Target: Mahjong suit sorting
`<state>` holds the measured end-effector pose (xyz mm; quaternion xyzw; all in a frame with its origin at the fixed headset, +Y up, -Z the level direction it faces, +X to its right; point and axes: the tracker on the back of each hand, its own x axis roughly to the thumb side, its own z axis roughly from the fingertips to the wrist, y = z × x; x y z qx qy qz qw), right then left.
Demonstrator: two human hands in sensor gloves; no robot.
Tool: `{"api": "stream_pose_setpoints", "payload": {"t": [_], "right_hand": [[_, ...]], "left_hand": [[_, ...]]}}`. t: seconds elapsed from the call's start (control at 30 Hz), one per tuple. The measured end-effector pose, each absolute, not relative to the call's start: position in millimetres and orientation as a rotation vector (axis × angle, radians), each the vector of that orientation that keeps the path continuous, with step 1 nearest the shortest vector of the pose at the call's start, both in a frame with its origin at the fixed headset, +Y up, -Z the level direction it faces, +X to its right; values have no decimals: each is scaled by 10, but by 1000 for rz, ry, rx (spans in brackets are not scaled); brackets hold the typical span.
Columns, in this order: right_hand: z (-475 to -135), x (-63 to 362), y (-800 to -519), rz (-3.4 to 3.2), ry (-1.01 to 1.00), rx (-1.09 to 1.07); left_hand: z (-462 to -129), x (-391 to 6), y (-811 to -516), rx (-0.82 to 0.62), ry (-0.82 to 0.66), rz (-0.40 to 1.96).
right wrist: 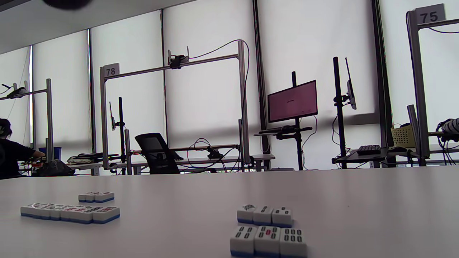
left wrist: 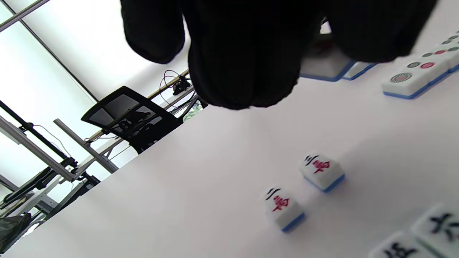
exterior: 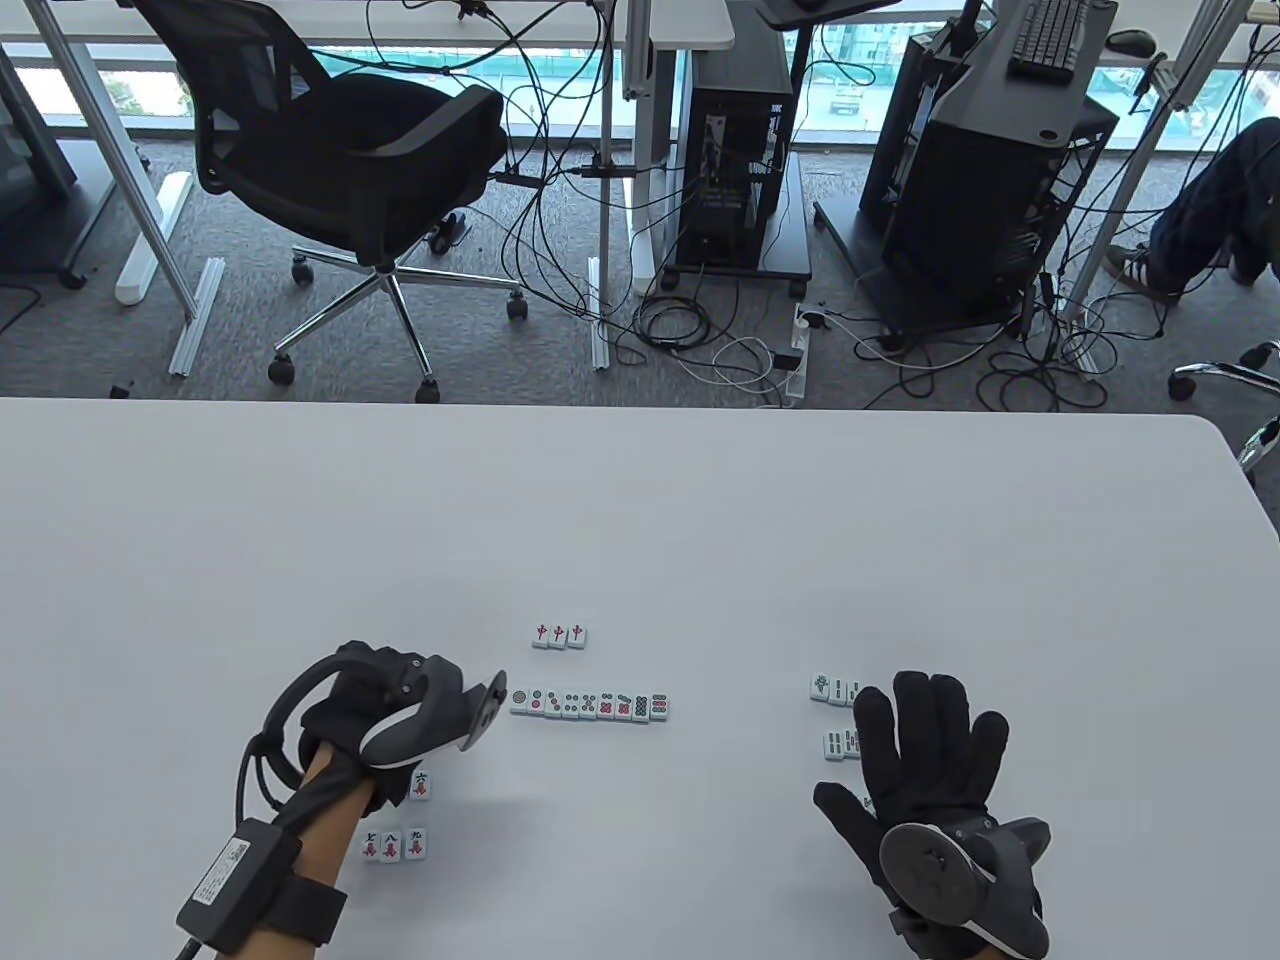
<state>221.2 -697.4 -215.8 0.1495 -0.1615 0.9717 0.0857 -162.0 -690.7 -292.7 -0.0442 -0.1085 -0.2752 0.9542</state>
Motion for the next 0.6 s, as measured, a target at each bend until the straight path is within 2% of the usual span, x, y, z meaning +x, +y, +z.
{"api": "stream_pose_setpoints", "payload": {"t": [0.13, 0.27, 0.4, 0.5, 0.6], "right_hand": [[-2158, 2214, -6975, 2878, -478, 459], [-2159, 2221, -6977, 2864, -478, 464], [-2155, 2220, -6978, 2860, -481, 471], [-2154, 2218, -6981, 2848, -482, 479], [-2158, 2219, -6988, 2843, -477, 480]], "left_hand": [[-2800, -1231, -7069, -134, -341, -511], [-2741, -987, -7310, -156, -419, -644], [-2798, -947, -7445, -176, -404, -762], [-2819, -969, -7498, -223, -389, -740], [-2792, -993, -7493, -194, -390, -728]]}}
